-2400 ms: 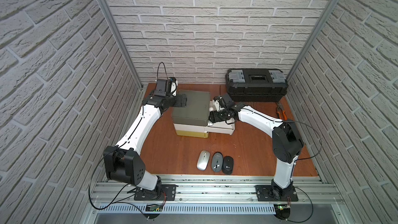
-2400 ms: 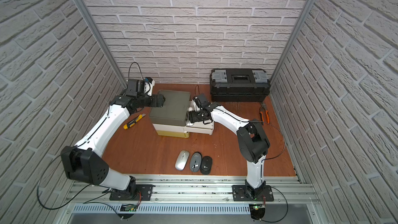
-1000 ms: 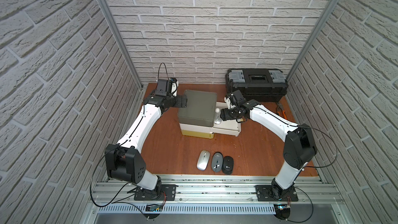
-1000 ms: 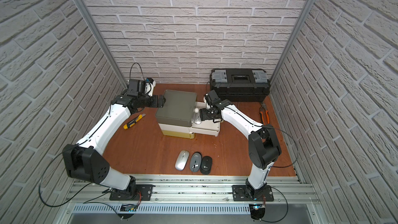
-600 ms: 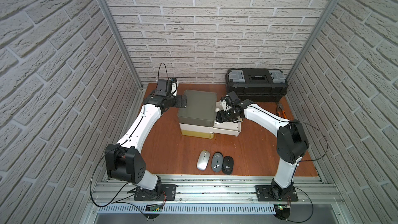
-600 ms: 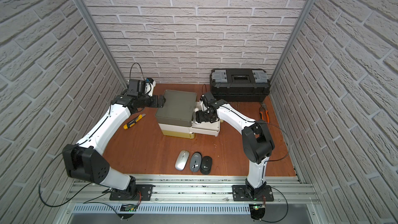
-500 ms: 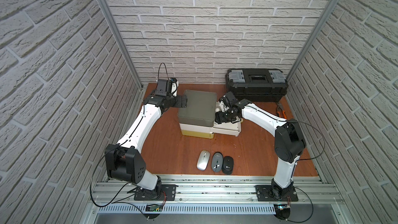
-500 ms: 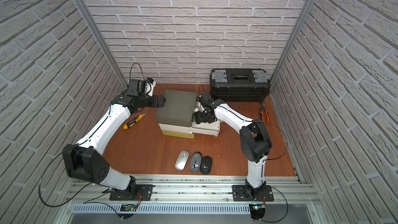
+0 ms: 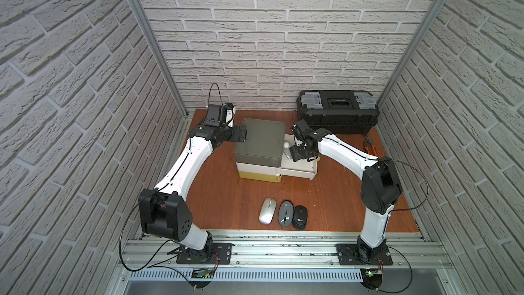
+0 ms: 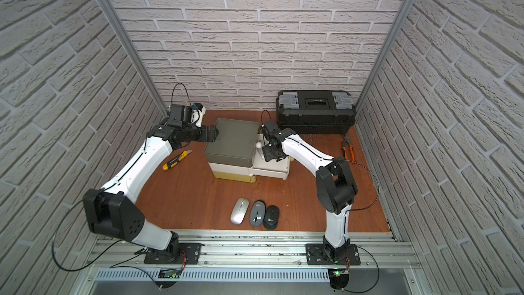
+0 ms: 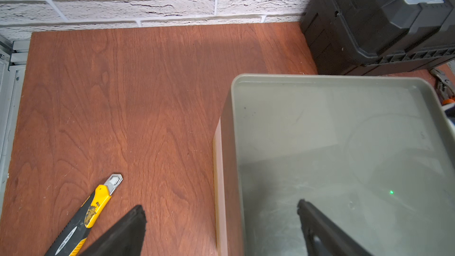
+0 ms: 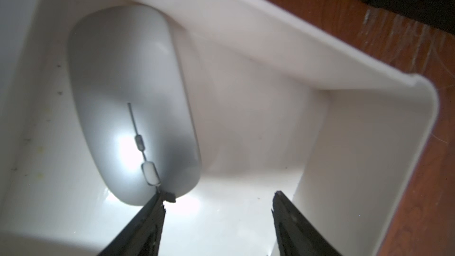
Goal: Take the mice out of the drawer
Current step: Pick up the mouse from the drawer.
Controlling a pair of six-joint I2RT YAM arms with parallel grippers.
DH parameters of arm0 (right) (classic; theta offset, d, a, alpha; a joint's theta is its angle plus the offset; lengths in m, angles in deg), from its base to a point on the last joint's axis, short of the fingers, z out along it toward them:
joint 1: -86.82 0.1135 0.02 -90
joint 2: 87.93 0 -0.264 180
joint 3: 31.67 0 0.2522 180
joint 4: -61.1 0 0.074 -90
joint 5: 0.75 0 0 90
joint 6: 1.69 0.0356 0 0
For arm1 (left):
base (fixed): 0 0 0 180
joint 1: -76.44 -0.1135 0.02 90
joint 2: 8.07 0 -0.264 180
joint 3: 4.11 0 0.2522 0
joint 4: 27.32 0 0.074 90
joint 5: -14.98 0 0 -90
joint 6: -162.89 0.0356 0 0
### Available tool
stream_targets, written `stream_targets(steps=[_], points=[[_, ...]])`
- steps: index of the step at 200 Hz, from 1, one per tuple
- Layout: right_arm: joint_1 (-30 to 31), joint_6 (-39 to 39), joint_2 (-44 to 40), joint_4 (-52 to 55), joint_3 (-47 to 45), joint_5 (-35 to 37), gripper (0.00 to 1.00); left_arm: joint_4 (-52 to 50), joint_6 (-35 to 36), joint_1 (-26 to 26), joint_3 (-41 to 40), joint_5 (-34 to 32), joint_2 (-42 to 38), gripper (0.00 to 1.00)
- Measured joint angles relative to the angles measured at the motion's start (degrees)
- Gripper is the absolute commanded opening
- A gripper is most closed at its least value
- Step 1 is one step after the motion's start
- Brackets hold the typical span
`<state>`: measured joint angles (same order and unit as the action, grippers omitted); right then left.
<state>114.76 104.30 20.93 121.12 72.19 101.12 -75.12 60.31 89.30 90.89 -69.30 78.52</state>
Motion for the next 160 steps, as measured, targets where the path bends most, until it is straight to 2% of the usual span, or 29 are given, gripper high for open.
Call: stream_targets(steps=[23, 52, 88, 122, 160], points=[[-0.6, -0.7, -0.6, -2.1, -1.0, -0.8, 0.71, 0.0, 0.0, 0.0, 0.0, 0.0, 0.0, 0.98], [-1.3, -3.2, -3.5, -7.3, -5.0, -6.7, 0.73, 0.0, 0.0, 0.0, 0.0, 0.1, 0.0, 0.98], [-1.6, -7.2, -3.6, -10.5, -5.2, -13.7, 0.73, 0.0, 0.0, 0.0, 0.0, 0.3, 0.0, 0.98], [-1.7, -9.7, -2.1, -11.0, -4.5, -17.9, 0.73, 0.0, 0.0, 0.0, 0.0, 0.3, 0.0, 0.98], [-1.9, -10.9, 1.7, -12.7, -3.5, -19.2, 0.73, 0.0, 0.0, 0.0, 0.0, 0.3, 0.2, 0.98]])
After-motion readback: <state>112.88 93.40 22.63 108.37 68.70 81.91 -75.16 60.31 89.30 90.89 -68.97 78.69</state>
